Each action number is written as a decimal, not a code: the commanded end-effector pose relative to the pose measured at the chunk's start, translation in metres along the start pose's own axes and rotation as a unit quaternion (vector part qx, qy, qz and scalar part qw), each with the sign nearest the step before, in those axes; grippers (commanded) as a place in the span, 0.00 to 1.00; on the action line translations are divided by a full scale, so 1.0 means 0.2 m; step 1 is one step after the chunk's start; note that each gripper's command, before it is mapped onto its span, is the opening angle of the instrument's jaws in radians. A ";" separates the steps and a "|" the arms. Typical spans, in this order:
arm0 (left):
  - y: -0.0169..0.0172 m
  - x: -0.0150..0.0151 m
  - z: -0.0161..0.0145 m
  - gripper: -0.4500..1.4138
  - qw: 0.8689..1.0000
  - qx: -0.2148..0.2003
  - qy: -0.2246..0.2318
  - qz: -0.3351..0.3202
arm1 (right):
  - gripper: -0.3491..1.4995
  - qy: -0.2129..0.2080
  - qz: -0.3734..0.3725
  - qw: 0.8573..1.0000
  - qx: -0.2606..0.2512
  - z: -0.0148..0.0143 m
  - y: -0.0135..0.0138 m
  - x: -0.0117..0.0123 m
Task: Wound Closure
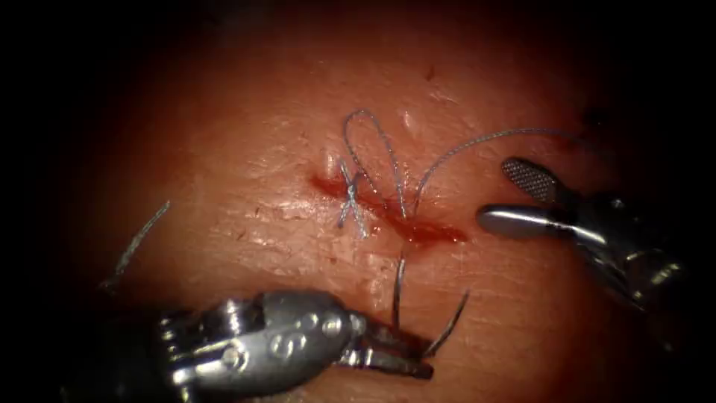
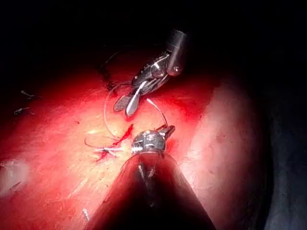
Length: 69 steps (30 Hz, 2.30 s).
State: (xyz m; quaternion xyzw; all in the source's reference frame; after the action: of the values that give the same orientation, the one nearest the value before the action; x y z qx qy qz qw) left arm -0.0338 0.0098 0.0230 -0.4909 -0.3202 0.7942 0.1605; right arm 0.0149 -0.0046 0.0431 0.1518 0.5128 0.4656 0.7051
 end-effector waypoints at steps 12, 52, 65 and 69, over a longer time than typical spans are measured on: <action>0.024 0.008 0.000 0.00 0.996 -0.072 0.004 -0.050 | 0.62 -0.004 -0.001 1.000 0.012 0.006 -0.001 -0.003; 0.023 0.057 -0.058 0.00 0.991 0.023 0.046 0.124 | 0.00 -0.056 -0.063 0.995 0.051 0.031 -0.019 -0.019; 0.002 0.069 -0.081 0.00 0.989 0.057 0.046 0.130 | 0.00 -0.059 -0.067 0.994 0.060 0.031 -0.019 -0.020; -0.003 0.069 -0.088 0.00 0.988 0.068 0.045 0.128 | 0.00 -0.060 -0.068 0.994 0.062 0.031 -0.019 -0.020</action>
State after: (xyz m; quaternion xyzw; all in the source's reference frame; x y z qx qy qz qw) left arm -0.0241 0.0241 0.0082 -0.5500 -0.1915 0.8061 0.1046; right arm 0.0213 -0.0083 0.0449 0.1871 0.5057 0.3750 0.7541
